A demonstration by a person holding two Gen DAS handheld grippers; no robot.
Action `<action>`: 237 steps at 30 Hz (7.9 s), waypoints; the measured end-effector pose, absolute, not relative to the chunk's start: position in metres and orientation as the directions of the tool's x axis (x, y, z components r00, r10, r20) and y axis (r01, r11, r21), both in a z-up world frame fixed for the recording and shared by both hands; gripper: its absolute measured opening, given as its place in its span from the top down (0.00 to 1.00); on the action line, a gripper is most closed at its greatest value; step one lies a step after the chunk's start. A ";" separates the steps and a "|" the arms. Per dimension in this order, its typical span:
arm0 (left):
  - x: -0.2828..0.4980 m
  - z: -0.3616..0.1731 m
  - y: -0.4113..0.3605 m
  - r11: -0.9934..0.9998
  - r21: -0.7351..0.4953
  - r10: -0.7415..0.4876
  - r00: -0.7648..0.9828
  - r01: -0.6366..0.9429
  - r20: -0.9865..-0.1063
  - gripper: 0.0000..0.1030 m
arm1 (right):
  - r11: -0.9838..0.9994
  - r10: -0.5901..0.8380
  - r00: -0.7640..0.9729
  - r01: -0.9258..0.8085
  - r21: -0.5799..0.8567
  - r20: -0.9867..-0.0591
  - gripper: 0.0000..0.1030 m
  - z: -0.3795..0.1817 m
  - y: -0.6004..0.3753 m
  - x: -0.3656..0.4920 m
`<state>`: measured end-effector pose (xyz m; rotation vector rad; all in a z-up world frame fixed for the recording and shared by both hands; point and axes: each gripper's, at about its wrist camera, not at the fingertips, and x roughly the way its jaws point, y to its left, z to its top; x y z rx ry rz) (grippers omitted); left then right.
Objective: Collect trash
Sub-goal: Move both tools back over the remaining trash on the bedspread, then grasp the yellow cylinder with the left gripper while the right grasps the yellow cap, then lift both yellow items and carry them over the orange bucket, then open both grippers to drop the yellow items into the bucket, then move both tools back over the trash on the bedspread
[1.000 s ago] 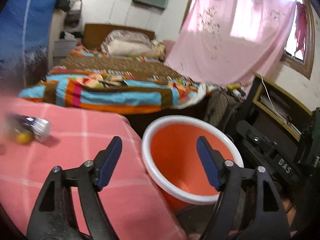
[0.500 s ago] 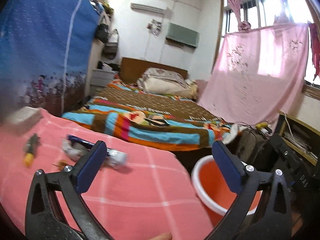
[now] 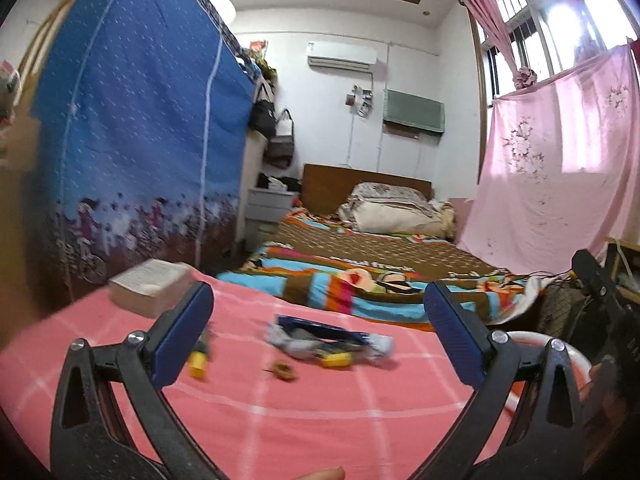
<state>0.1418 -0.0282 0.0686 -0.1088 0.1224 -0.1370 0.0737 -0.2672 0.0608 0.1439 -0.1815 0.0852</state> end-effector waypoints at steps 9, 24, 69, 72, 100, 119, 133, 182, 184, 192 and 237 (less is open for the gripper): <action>0.134 0.058 0.012 1.000 0.000 -0.007 1.000 0.007 -0.030 0.00 | 0.976 0.159 0.972 -0.182 0.124 0.174 0.00 0.059 -0.225 0.098; 0.175 0.039 0.045 0.999 -0.052 -0.006 0.974 -0.006 -0.227 0.00 | 0.949 0.293 0.953 -0.279 0.149 -0.079 0.00 0.044 -0.175 0.157; 0.243 -0.004 0.049 0.971 -0.223 -0.207 0.752 0.082 -0.626 0.81 | 0.939 0.317 0.702 -0.328 0.105 -0.638 0.72 -0.013 -0.126 0.245; 0.237 0.000 0.044 0.972 -0.209 -0.217 0.773 0.111 -0.597 0.82 | 0.931 0.340 0.717 -0.349 0.108 -0.608 0.72 -0.009 -0.127 0.236; 0.152 0.050 -0.005 0.971 0.063 -0.221 0.965 0.232 -0.144 0.82 | 0.923 0.383 0.918 -0.384 0.014 -0.099 0.72 0.034 -0.163 0.131; 0.134 0.081 -0.109 0.890 0.201 -0.406 0.912 0.410 -0.061 0.82 | 0.976 0.194 0.981 -0.196 0.093 0.032 0.72 0.063 -0.260 0.093; 0.129 0.076 -0.199 0.775 0.144 -0.590 0.786 0.616 -0.185 0.82 | 0.984 0.017 0.999 -0.011 0.175 -0.035 0.71 0.045 -0.339 0.068; 0.190 0.015 -0.282 0.748 -0.240 -0.619 0.518 0.619 -0.590 0.64 | 0.906 -0.021 0.914 0.188 0.379 -0.405 0.55 -0.004 -0.432 0.079; 0.190 0.020 -0.274 0.759 -0.238 -0.615 0.545 0.607 -0.570 0.61 | 0.910 -0.027 0.918 0.187 0.371 -0.396 0.55 -0.001 -0.430 0.079; 0.184 0.044 -0.234 0.815 -0.205 -0.567 0.673 0.541 -0.475 0.41 | 0.926 -0.048 0.950 0.158 0.344 -0.308 0.45 0.018 -0.413 0.076; 0.166 0.053 0.026 0.992 -0.117 -0.053 0.988 0.036 -0.146 0.00 | 0.965 0.213 0.977 -0.212 0.155 0.008 0.00 0.048 -0.207 0.150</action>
